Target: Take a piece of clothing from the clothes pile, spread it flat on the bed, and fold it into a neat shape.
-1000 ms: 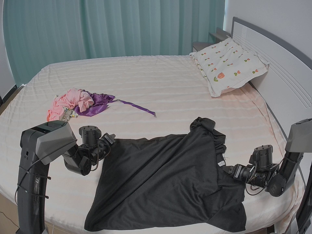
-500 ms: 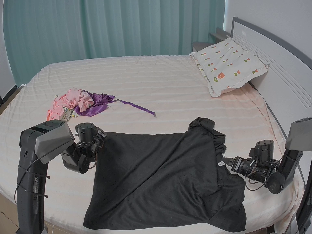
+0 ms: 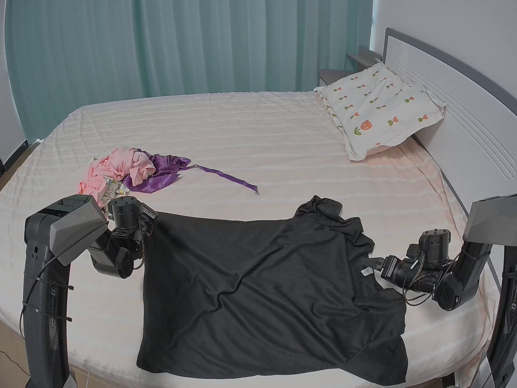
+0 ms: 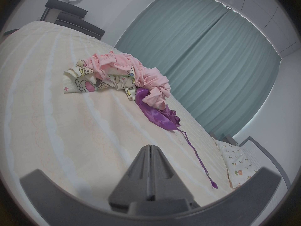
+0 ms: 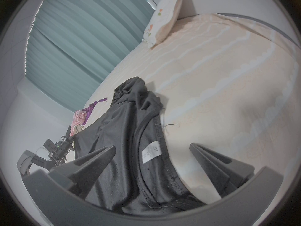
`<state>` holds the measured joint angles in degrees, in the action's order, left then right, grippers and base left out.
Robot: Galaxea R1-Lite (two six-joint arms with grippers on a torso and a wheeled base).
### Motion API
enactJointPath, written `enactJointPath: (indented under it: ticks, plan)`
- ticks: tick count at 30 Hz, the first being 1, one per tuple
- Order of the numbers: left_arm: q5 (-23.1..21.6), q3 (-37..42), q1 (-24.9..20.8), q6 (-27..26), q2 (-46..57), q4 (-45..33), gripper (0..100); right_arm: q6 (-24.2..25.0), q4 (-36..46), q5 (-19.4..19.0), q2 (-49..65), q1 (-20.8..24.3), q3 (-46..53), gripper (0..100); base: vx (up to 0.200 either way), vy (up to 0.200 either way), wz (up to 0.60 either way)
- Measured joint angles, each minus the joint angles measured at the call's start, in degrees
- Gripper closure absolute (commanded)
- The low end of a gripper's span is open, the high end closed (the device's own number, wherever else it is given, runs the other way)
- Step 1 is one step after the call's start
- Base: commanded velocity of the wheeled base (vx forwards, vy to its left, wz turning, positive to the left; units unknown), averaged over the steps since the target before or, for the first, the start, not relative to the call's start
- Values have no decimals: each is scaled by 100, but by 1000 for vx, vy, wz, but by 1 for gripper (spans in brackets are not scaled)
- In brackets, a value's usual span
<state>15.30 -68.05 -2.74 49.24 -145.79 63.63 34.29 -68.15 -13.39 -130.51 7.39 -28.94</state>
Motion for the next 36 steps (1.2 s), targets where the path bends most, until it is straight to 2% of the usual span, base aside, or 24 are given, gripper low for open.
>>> enactJointPath:
  ticks: [8,9,14,23,36]
  plan:
    - [-9,-55,148,9,-16,-6,100,143,-39,-379,-271,-85,-176,0,0,0,0]
    - [-9,-55,156,13,-18,-5,100,180,-41,-445,-304,-87,-219,100,0,0,0]
    - [-9,-59,171,13,-20,-5,100,345,-6,-599,-400,-127,-402,100,0,0,0]
    - [-9,-52,167,13,-63,-5,100,347,2,-596,-276,-338,-188,100,0,0,0]
    - [-17,-22,107,9,-83,-5,100,-208,-1,-544,132,-774,276,100,0,0,0]
